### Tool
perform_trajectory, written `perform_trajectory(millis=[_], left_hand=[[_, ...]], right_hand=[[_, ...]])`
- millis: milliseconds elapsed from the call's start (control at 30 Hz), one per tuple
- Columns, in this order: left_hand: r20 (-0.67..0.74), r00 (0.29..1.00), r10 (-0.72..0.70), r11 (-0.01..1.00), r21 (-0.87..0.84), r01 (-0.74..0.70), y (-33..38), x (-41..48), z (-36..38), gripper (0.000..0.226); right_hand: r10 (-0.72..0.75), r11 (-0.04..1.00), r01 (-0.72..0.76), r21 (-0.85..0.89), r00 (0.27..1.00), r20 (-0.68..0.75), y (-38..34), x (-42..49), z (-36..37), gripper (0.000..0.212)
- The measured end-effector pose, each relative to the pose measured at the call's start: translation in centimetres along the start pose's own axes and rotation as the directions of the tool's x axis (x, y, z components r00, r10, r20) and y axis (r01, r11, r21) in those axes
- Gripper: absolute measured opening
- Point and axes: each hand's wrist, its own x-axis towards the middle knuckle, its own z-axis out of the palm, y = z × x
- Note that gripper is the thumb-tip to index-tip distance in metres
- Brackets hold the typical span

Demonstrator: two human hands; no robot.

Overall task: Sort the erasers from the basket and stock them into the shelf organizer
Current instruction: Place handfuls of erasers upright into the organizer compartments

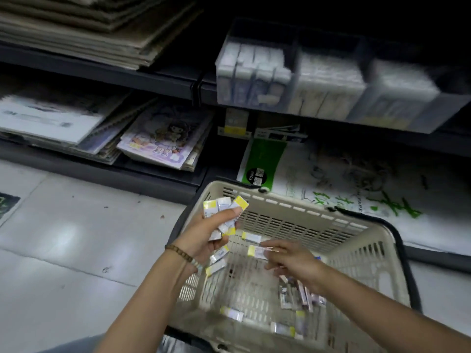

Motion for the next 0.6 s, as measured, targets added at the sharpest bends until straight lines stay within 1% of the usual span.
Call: perform_trajectory(millis=[67,133,233,267,333,367,433,533,600], left_hand=[[0.067,0.998,-0.002,1.000,0.015,0.001,1.0,-0.3,3.1,0.038],[0.134,0.991,-0.005,1.000,0.024,0.002,2.4,-0.8,6.1,0.037],[0.233,0.973,-0.011,0.993,0.117,-0.016,4.6,-2.0,10.0,0.035],[0.253,0.967,-0.017,0.987,0.158,-0.023,5.3,-2.5,10.9,0.037],[0.275,0.961,-0.036,0.970,0.241,-0.033,6.3,-3.4,12.3,0.052],[0.286,0.958,-0.040,0.958,0.283,-0.045,6.8,-3.9,12.8,0.058],[0.315,0.948,-0.046,0.933,0.351,-0.072,7.4,-4.6,13.5,0.058],[0.350,0.934,-0.070,0.912,0.402,-0.083,8.1,-5.1,14.2,0.051],[0.360,0.928,-0.097,0.922,0.384,-0.053,8.3,-5.1,14.6,0.041]], right_hand=[[-0.129,0.990,0.128,-0.064,0.991,-0.022,-3.8,-4.0,-3.8,0.016],[-0.246,0.966,0.243,-0.084,0.969,-0.021,-7.5,-8.3,-6.8,0.020],[-0.390,0.917,0.386,-0.102,0.921,-0.012,-12.2,-13.6,-9.1,0.031],[-0.431,0.898,0.427,-0.105,0.902,-0.014,-13.4,-14.8,-9.3,0.033],[-0.507,0.858,0.503,-0.107,0.862,-0.016,-15.1,-16.2,-9.5,0.030],[-0.538,0.840,0.533,-0.104,0.843,-0.022,-15.7,-16.6,-9.5,0.028],[-0.576,0.814,0.570,-0.112,0.817,-0.030,-16.4,-17.0,-9.3,0.024],[-0.581,0.793,0.572,-0.208,0.814,0.025,-16.9,-17.2,-9.2,0.020],[-0.578,0.781,0.570,-0.257,0.815,0.049,-17.0,-17.2,-9.2,0.020]])
